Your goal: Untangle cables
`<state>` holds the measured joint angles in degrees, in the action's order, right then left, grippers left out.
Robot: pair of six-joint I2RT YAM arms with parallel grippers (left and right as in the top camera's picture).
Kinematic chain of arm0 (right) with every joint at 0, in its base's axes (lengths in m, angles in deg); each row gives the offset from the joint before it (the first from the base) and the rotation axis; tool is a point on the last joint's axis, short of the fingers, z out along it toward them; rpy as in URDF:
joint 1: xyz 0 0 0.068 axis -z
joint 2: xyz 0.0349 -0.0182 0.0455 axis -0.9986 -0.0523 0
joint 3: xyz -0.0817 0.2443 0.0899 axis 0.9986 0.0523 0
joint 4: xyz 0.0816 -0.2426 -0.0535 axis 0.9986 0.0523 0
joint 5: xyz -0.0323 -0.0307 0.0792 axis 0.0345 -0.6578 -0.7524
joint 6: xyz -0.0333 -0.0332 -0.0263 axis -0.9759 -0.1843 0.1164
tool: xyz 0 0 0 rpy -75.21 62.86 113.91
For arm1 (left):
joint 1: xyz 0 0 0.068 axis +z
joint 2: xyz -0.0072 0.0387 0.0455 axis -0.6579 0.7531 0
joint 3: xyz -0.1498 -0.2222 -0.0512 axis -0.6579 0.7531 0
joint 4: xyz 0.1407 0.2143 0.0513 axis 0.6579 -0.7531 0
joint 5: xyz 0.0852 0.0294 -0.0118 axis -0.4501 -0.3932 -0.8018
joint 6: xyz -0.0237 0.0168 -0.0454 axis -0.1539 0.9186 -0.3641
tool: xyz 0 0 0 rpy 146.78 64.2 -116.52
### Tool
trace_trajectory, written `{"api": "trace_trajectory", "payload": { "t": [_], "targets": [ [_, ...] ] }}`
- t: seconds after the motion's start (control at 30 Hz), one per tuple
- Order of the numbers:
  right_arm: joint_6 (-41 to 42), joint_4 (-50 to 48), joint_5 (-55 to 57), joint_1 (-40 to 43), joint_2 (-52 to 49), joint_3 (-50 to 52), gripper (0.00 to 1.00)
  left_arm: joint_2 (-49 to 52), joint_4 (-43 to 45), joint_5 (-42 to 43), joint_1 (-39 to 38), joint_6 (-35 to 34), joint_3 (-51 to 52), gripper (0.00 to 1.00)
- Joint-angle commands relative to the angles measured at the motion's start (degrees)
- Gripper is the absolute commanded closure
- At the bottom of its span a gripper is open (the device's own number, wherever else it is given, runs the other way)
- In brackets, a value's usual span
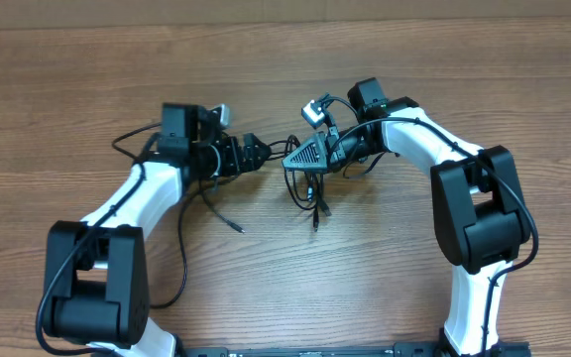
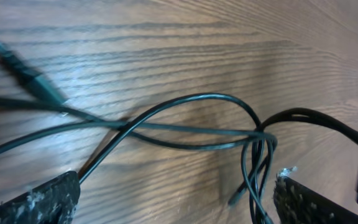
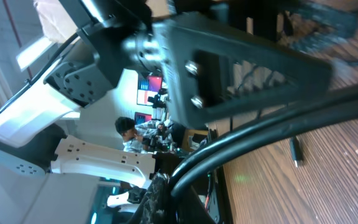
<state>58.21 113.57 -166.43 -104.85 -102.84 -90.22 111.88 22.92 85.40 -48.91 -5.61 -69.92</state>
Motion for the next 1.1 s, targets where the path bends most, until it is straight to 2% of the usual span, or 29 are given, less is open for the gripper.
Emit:
{"api": "trace_trajectory", "payload": {
  "t": [0.0,0.1,0.2,0.37,0.43,0.47,0.53,0.57,0.63,0.9,0.97,1.07],
  "targets": [
    [-2.1,-0.6,-3.2,-0.6,4.9,-1.8,0.96,2.3,1.6,-3.1,-2.4,-2.1,0.2,0.05],
    [-1.8,-0.6,-1.2,-0.5,7.3,-1.8,0.96,4.4,3.4,-4.1,-3.8,-2.2,0.2,0.14],
    [-1.6,0.0,3.8,-0.5,10.7,-1.8,0.96,7.2,5.0,-6.6,-4.1,-5.8,0.2,0.18],
    [-1.7,2.8,13.0,-0.6,16.1,-1.8,0.96,11.0,7.6,-6.6,-3.8,-7.2,0.2,0.24],
    [-1.7,3.6,13.9,-0.6,17.6,-1.8,0.96,12.0,8.0,-6.5,-3.6,-7.2,0.2,0.34],
    [-1.7,3.7,13.9,-0.6,18.1,-1.8,0.96,12.1,7.8,-6.4,-3.5,-7.8,0.2,0.44],
    [-1.7,4.0,13.9,-0.6,18.4,-1.8,0.96,11.9,7.5,-5.0,-3.0,-8.1,0.2,0.58],
    [-1.7,4.2,13.9,-0.6,18.4,-1.8,0.96,11.6,7.5,-3.3,-2.6,-8.0,0.2,0.61],
    [-1.7,4.8,14.0,-0.6,18.4,-1.8,0.96,10.9,7.2,1.2,-1.4,-8.0,0.0,0.61],
    [-1.7,5.2,14.6,-0.6,18.4,-1.8,0.96,7.3,2.4,19.9,4.3,-8.3,-0.1,0.49],
    [-1.7,5.2,14.6,-0.6,18.4,-1.8,0.96,7.3,2.6,24.5,5.4,-10.5,-0.1,0.45],
    [-2.1,5.1,14.6,-1.3,18.4,-1.8,0.96,7.3,2.8,25.4,6.4,-20.1,-0.1,0.44]
  ]
}}
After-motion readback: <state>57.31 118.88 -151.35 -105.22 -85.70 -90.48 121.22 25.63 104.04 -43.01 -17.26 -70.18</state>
